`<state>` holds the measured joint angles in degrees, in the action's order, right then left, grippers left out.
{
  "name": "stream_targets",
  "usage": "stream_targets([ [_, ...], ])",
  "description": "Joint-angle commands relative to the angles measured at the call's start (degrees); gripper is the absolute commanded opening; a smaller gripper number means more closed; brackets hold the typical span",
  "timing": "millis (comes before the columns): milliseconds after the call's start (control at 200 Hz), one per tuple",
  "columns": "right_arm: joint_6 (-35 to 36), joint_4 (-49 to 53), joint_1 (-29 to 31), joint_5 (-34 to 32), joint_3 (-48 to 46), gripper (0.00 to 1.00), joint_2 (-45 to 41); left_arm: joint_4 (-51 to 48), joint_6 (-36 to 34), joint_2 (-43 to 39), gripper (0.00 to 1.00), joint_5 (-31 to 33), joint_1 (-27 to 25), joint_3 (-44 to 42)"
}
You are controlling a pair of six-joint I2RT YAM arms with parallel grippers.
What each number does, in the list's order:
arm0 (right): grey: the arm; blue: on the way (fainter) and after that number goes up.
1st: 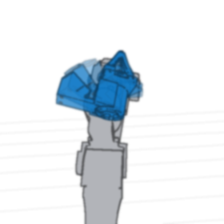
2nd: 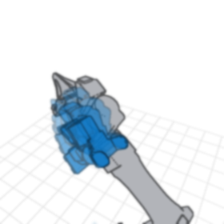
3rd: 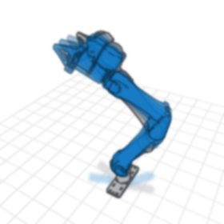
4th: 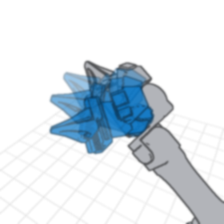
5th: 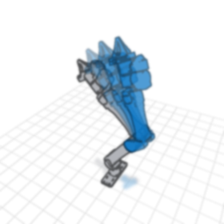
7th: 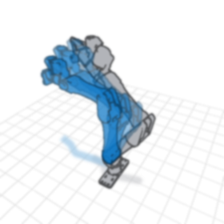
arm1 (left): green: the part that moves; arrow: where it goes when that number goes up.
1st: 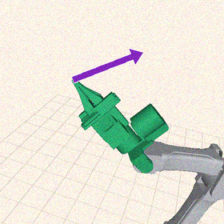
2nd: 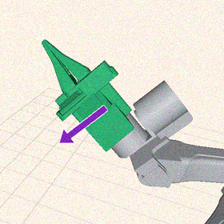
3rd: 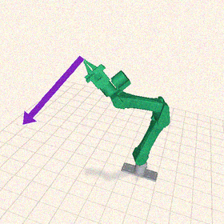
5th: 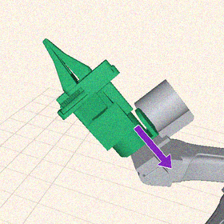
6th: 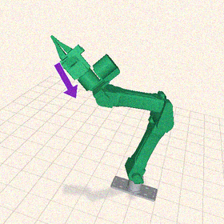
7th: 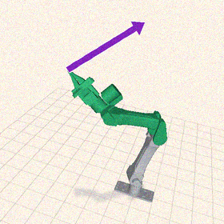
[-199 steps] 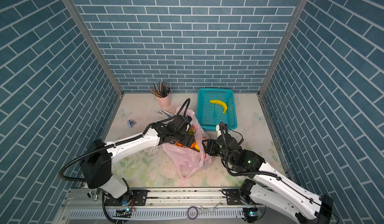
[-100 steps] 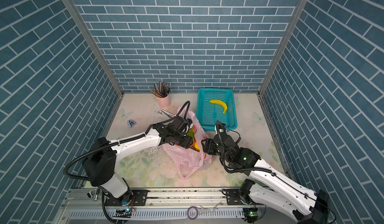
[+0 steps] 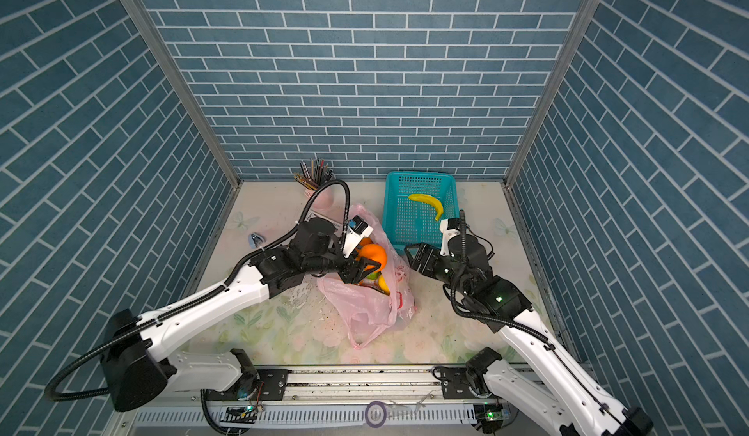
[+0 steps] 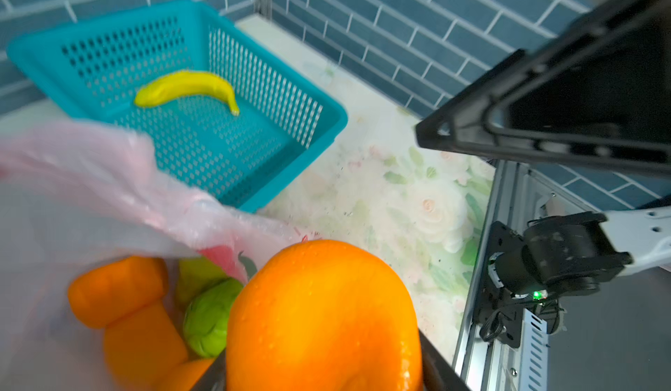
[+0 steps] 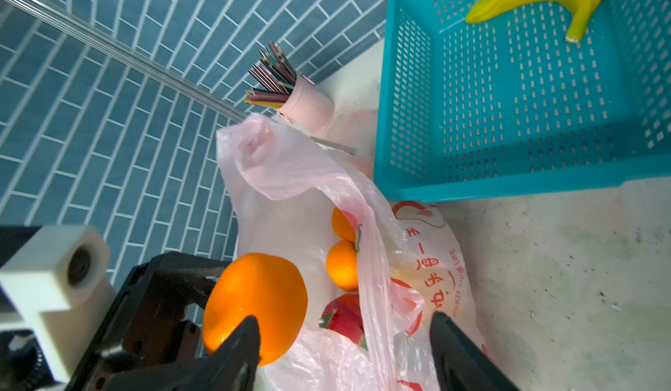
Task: Untie the knot of the plastic bag and take out the fruit
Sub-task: 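Lift the orange out of the bag with the left gripper toward the right gripper, then grasp the orange with the right gripper from the left gripper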
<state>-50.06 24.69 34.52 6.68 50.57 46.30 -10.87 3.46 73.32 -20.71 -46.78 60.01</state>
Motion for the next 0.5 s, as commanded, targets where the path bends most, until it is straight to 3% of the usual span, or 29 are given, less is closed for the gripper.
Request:
stream_targets([
  [0, 2.05, -1.48, -3.37, 9.41, 2.61, 0.75, -1.12, 11.84, -12.17, -3.27, 0.62, -2.43, 0.09, -2.41],
  [270, 0.45, -12.82, -8.05, 27.78, 5.29, 0.84, -0.6, 24.65, -23.12, -1.21, 0.62, -7.72, 0.11, 0.41],
  [495, -2.87, -20.73, -8.07, 32.96, 5.65, 0.88, 0.77, 30.52, -22.92, 3.0, 0.62, -12.31, -0.17, 4.3],
])
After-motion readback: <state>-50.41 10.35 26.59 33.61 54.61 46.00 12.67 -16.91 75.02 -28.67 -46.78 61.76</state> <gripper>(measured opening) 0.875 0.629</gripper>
